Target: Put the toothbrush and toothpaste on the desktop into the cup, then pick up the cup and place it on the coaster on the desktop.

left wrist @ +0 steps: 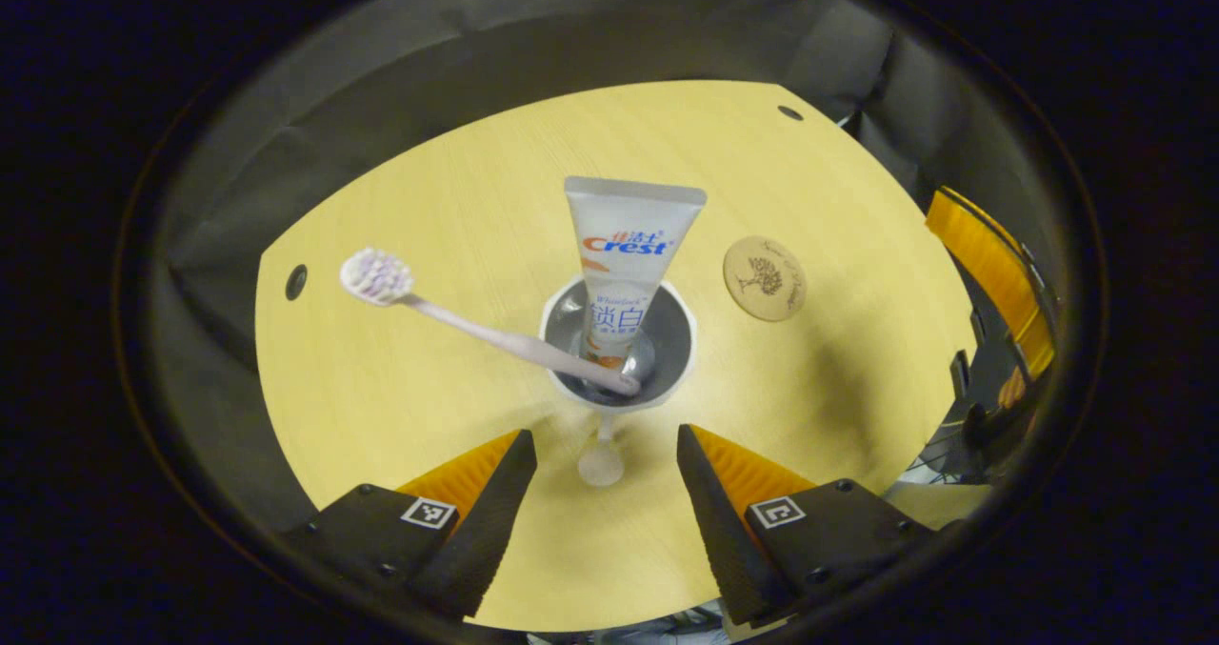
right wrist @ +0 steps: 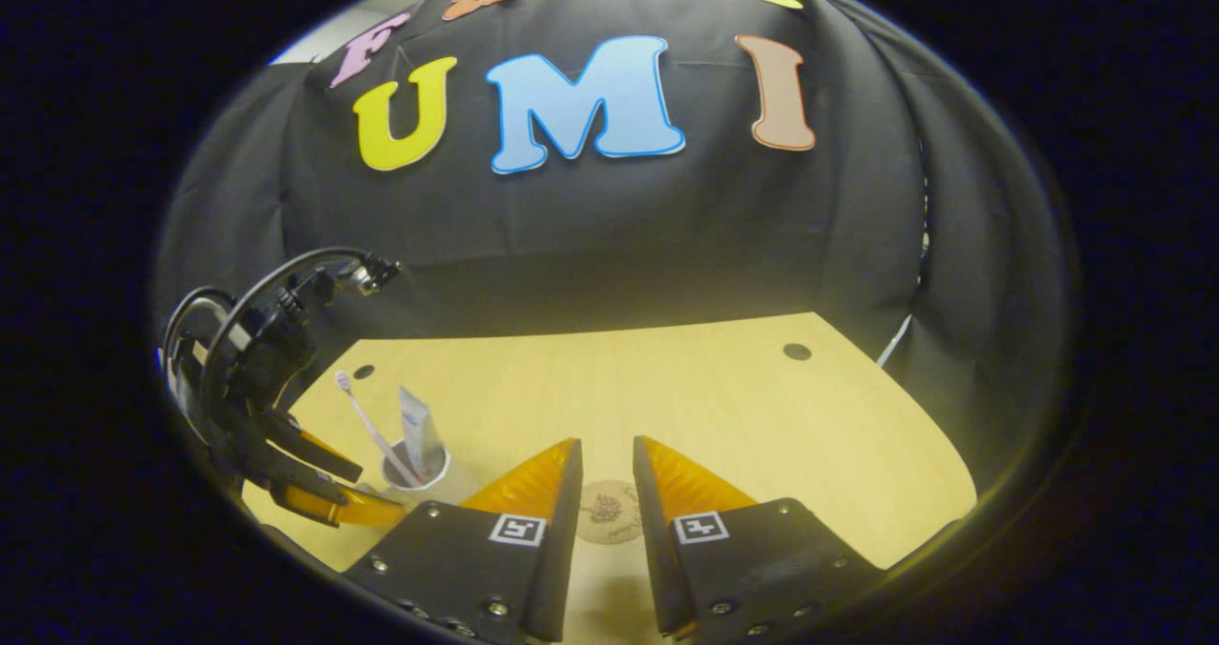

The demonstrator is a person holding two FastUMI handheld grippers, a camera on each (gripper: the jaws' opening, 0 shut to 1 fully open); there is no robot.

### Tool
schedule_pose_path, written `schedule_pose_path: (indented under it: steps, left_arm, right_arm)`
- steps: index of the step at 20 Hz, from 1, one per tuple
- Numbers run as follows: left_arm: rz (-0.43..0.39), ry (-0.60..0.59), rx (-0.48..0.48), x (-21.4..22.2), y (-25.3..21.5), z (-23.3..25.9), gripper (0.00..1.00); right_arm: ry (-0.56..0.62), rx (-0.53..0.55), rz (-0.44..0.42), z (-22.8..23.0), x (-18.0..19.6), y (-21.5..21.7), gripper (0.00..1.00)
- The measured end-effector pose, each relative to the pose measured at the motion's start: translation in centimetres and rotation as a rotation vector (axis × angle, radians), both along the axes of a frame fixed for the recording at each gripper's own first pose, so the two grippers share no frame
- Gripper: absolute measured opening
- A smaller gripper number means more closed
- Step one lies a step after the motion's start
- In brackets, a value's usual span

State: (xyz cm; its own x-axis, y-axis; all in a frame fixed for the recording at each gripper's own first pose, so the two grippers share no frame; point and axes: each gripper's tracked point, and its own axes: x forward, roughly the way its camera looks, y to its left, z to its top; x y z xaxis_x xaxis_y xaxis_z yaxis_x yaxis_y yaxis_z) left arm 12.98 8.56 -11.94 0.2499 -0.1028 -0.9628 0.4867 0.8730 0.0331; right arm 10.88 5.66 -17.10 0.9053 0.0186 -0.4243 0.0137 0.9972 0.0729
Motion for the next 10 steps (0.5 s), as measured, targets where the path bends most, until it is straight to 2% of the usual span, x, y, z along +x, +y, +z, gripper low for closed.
schedule_pose_path:
  steps: [2, 4, 5, 6, 9, 10]
  left_arm:
    - [-0.008, 0.035, 0.012, -0.2, -0.2, -0.3, 0.92]
    - [-0.010, 0.066, 0.023, -0.3, -0.2, -0.5, 0.92]
    - [-0.009, 0.078, 0.029, -0.2, -0.4, -0.8, 0.96]
    - [-0.008, 0.087, 0.031, -0.2, -0.5, -1.0, 0.92]
    - [-0.017, 0.101, 0.041, 0.3, -0.8, -1.6, 0.92]
    - [-0.019, 0.108, 0.051, 0.4, -0.8, -1.9, 0.95]
  right_arm:
    - [0.016, -0.008, -0.019, -0.3, 0.0, -1.2, 0.35]
    - [0.025, -0.007, -0.034, -0.4, 0.0, -2.0, 0.34]
    - [0.031, -0.011, -0.039, -0.5, 0.0, -2.4, 0.35]
    - [0.037, -0.016, -0.042, -0.6, 0.0, -2.8, 0.34]
    - [0.053, -0.019, -0.050, -1.1, -0.4, -3.6, 0.35]
    - [0.061, -0.020, -0.051, -1.3, -0.4, -3.8, 0.34]
